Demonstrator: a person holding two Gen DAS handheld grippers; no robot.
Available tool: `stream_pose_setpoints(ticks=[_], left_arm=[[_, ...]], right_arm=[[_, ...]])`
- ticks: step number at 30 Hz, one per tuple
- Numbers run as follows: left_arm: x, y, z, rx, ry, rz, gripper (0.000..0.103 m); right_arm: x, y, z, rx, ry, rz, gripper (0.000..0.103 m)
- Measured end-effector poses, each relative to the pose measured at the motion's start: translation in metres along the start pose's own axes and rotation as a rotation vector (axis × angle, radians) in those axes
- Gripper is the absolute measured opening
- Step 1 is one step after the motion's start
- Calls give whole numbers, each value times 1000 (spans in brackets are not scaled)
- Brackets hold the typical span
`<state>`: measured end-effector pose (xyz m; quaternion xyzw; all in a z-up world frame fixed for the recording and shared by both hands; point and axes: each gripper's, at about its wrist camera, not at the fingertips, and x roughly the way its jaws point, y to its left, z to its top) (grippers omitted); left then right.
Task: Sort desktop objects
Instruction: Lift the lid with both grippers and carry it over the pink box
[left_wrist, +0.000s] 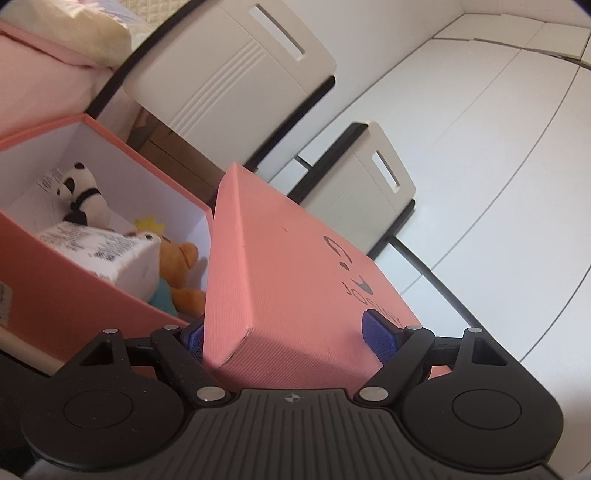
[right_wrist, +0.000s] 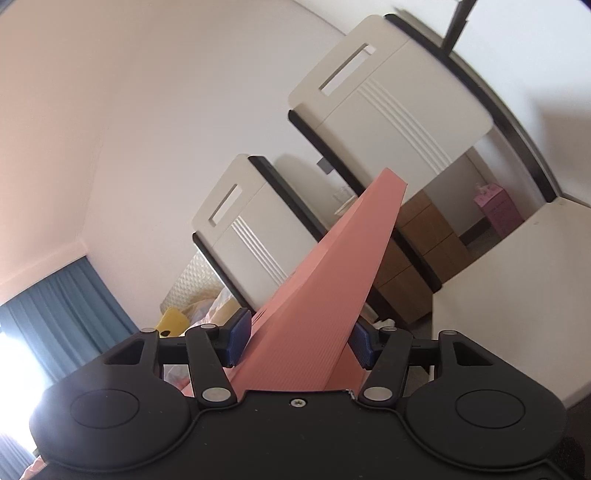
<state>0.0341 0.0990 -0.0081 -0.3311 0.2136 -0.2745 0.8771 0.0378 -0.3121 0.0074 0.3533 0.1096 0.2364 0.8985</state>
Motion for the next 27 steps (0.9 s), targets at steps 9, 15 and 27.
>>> stream_pose_setpoints(ticks=[9,15,27], left_arm=[[-27,32,48,16,-140,123,84],[-34,70,61,-46,-210,187,80],[-26,116,69,-83,-226,268,80]], right_arm=[[109,8,-9,32,105,125,58],[172,8,-26,36,158,164,58],[230,-7,-57,45,261,157,59]])
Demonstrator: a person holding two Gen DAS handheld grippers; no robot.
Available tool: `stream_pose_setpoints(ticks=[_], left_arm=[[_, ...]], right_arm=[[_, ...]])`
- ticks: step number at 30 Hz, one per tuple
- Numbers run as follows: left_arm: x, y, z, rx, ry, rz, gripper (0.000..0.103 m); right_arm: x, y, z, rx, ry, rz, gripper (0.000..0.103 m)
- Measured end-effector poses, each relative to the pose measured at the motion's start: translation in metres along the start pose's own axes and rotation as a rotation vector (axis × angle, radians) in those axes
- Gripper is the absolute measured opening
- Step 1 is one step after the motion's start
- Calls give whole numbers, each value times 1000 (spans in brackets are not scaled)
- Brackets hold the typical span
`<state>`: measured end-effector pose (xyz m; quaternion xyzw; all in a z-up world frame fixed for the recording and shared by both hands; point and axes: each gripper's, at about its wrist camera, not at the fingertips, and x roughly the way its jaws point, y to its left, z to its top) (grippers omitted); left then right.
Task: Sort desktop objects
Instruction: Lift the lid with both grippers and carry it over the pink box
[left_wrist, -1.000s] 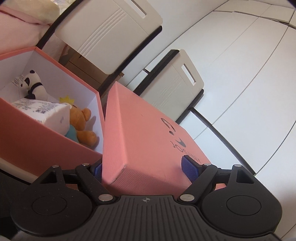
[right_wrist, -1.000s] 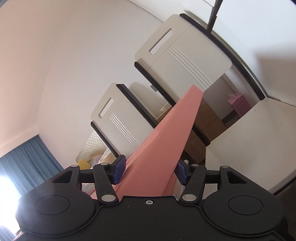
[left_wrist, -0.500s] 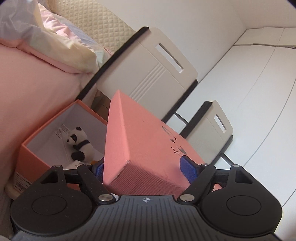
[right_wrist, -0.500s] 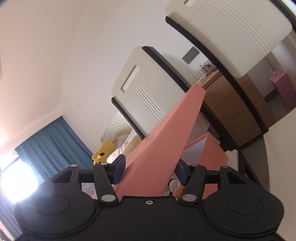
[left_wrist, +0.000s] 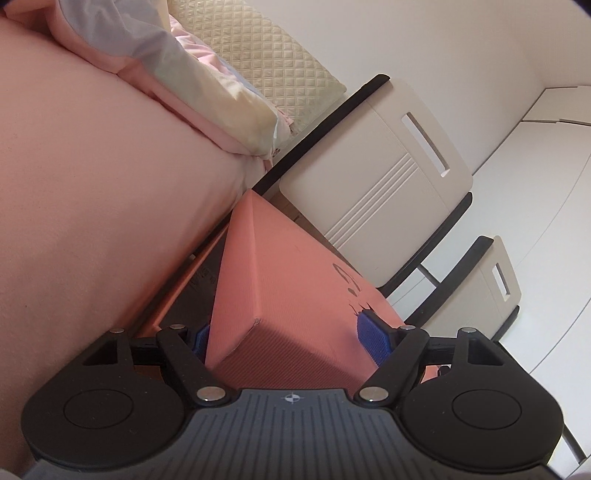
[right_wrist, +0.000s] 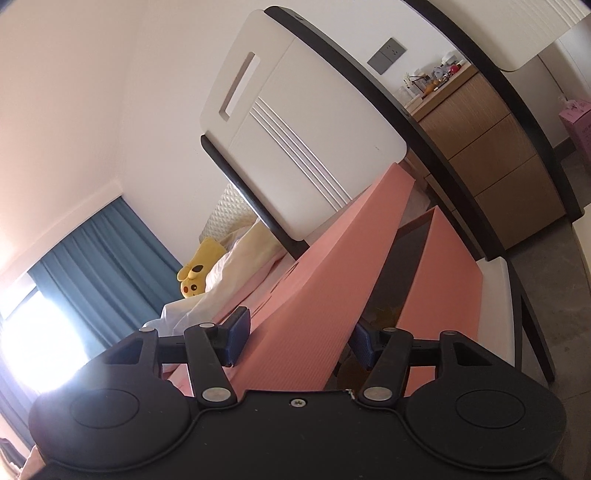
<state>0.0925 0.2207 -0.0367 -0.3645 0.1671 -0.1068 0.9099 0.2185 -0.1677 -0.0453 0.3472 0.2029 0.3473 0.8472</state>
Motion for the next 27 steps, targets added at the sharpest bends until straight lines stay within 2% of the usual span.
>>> stream_pose_setpoints(ticks=[9,20,22,25,27], left_arm=[[-7,-7,-10,64,-50,36,81],[-27,-38,-45,311,-203,259,88],[-26,-42,-50,343,-216,280,90],[-25,-43,-52,344,-217,276,90],[-26,-43,-52,343,-222,277,90]], right_arm=[[4,-17,-6,63,-5,18,59],[4,-15,-18,61,-26,-8,58],[4,-12,-20,59,-35,-21,59],[6,-5,-23,25,-40,-45,63],[8,3,-22,-14,-25,-65,71]])
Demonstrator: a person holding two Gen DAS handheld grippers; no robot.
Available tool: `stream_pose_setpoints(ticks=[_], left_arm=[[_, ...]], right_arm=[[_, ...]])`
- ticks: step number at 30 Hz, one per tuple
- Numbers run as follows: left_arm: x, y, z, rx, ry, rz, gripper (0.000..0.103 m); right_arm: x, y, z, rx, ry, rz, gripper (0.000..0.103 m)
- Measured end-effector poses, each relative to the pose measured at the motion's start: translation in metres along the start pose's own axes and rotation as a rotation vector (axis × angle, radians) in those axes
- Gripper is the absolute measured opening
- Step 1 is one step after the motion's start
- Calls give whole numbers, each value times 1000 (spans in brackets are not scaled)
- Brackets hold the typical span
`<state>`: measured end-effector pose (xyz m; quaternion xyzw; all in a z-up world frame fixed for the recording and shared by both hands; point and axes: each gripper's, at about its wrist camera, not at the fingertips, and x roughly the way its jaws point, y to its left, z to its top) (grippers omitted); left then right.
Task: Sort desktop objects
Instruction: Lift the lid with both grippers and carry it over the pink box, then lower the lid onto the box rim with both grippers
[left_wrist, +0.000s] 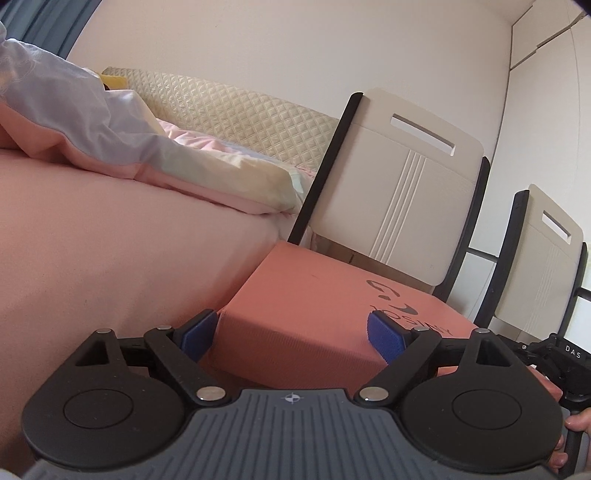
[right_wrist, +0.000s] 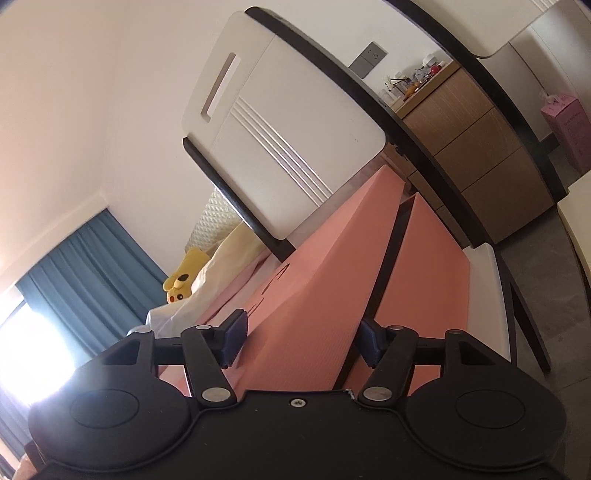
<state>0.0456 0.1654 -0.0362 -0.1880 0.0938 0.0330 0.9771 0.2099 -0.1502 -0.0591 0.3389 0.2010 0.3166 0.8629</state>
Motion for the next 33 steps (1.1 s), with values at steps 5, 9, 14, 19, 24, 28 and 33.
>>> stream_pose_setpoints(ticks=[5,9,14,19,24,28,33], left_arm=[[-5,-1,2,35,-45,15,91],[-6,-1,2,31,-48,8,91],[-6,-6,-1,49,-39,6,91],[-5,-8,-5,51,-34,26,91],[-8,-9,-5,55,-50,27,91],[-10,-11,-5,80,-62,42,93],[-12,-10,-4,84,-81,59,93]], right_arm=[[-6,6,5,38,5,-31,83],[-10,1,-1,43,40,-75,83],[-19,1,-6,-33,54,-88,76],[-21,-1,-8,-10,17,-112,65],[-15,7,-7,-19,-8,-123,64],[-10,19,-6,-49,-32,-134,64],[-9,32,-4,-108,-79,-143,64]])
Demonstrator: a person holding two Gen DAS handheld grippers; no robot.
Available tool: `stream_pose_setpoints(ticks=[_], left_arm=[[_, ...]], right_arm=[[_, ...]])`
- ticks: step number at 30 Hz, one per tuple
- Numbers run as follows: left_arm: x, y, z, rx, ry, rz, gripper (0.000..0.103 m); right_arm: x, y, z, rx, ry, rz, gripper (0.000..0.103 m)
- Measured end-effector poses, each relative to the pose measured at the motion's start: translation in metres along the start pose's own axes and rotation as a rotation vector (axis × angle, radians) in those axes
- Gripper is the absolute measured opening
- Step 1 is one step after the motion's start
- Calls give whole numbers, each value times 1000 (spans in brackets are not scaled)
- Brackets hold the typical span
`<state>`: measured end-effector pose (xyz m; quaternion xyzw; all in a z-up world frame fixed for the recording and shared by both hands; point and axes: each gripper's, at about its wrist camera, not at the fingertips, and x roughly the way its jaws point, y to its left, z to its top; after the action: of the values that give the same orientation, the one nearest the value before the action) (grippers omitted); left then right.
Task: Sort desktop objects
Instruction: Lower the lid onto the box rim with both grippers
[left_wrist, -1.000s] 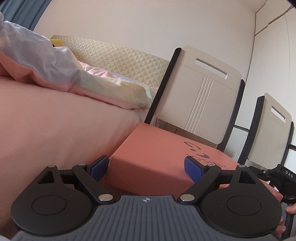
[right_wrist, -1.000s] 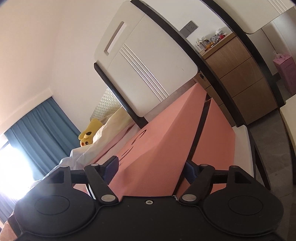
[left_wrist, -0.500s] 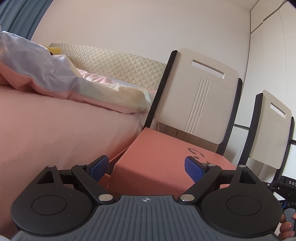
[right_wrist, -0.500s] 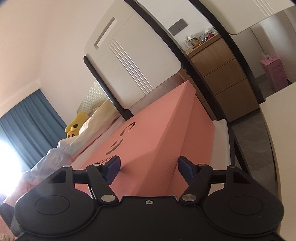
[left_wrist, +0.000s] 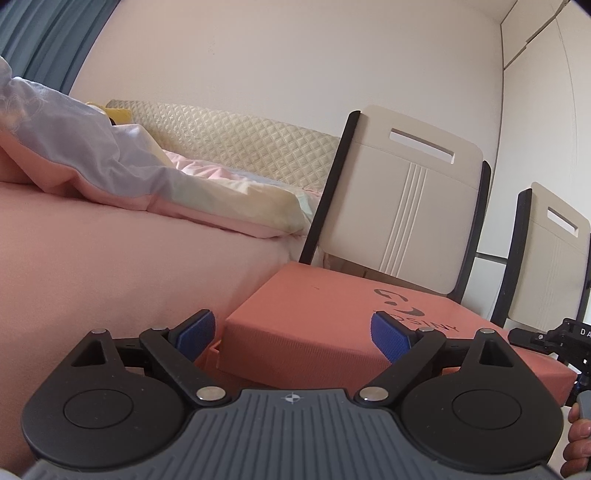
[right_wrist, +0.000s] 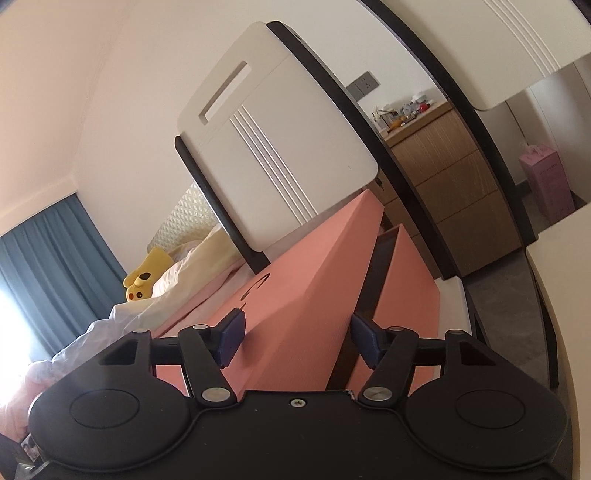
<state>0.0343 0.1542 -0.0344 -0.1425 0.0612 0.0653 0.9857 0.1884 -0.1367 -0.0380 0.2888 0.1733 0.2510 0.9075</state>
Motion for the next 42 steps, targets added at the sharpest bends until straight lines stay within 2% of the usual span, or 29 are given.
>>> stream_pose_setpoints(ticks=[6,8,11,15,22,24,26,34,38,40,42], left_arm=[[6,-7,-5,70,19,18,94],[5,-7,-6,75,12,32,94],[4,-9,-7,97,-1,44,94],[4,-7,-7,86,0,48,94],[0,-2,-6,38,12,51,94],[-1,-3,-7,36,11,49,94],[-2,-4,-7,41,12,50,94],[0,-6,-8,44,17,29,94],[17,-1,-6,25,85,25,93],[19,-2,-7,44,89,31,92],[18,-3,-8,49,90,26,93]], right_arm=[[7,-10,-9,21,48,-39,65],[4,-2,-9,-65,29,-59,66],[-1,13,-9,-212,3,-97,78],[-12,16,-6,-227,3,-98,78],[-32,1,-6,-48,84,-61,60],[-39,4,-9,-47,92,-35,48],[-45,9,-12,-56,94,-23,45],[-58,16,-24,-24,71,-10,42],[-55,26,-28,-50,81,18,37],[-54,33,-30,-96,80,0,37],[-53,31,-29,-89,80,1,37]])
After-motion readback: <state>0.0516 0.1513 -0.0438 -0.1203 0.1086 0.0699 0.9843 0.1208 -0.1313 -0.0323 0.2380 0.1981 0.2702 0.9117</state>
